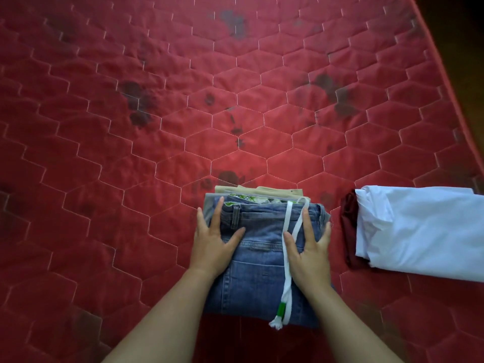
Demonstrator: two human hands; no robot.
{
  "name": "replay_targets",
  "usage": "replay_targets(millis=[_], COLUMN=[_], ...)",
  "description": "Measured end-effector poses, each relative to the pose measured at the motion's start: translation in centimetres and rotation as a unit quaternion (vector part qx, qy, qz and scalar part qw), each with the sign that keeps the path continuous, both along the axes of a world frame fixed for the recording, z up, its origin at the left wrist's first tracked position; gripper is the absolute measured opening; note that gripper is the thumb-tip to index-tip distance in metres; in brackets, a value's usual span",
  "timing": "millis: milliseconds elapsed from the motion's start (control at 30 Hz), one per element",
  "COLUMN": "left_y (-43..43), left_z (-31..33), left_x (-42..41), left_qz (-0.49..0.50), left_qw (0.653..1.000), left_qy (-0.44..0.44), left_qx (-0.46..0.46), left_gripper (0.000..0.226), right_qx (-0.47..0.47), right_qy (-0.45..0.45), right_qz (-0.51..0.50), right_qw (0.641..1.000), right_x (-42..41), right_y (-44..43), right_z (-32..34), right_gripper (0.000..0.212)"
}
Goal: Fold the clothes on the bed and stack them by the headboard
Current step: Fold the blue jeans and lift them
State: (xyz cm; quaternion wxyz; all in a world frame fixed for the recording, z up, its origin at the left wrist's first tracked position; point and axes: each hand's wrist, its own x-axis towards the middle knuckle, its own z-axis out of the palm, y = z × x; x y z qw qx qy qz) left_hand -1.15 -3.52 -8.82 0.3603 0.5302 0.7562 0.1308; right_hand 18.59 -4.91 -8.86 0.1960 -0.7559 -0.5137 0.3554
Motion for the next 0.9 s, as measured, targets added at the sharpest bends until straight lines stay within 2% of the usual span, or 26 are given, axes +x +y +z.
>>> replay_targets(millis=[167,433,733,900], left_y=[0.0,1.1,1.1,-0.5], left_z=[-0.2,-1.4,-1.6,1.2], left_x=[0.1,-0.3,-0.1,0.0], left_qz=[0.006,0.013,0.035,0.064], left_qw=[1.0,0.999,0.999,0.998], left_qy=[-0.003,-0.01,-0.003,-0.015], left_qx=[0.016,-0.038,-0.028,-0.009], left_gripper=[0.07,0.075,0.073,0.073], right_qx=[-0.019,-0.032,-0.013,0.005], right_qy=[0.083,0.1,0.126,0.155], right_qz=[0.029,0.004,0.0,0.019], right_qw=[0.996,0.994,0.992,0.988], right_x=[1.7,1.6,1.9,2.1], right_y=[0.0,0.6,0.8,0.6], right_z=[-0.4,-1.1,-1.8,0.9], right_gripper=[0.071,0.072,0.07,0.067])
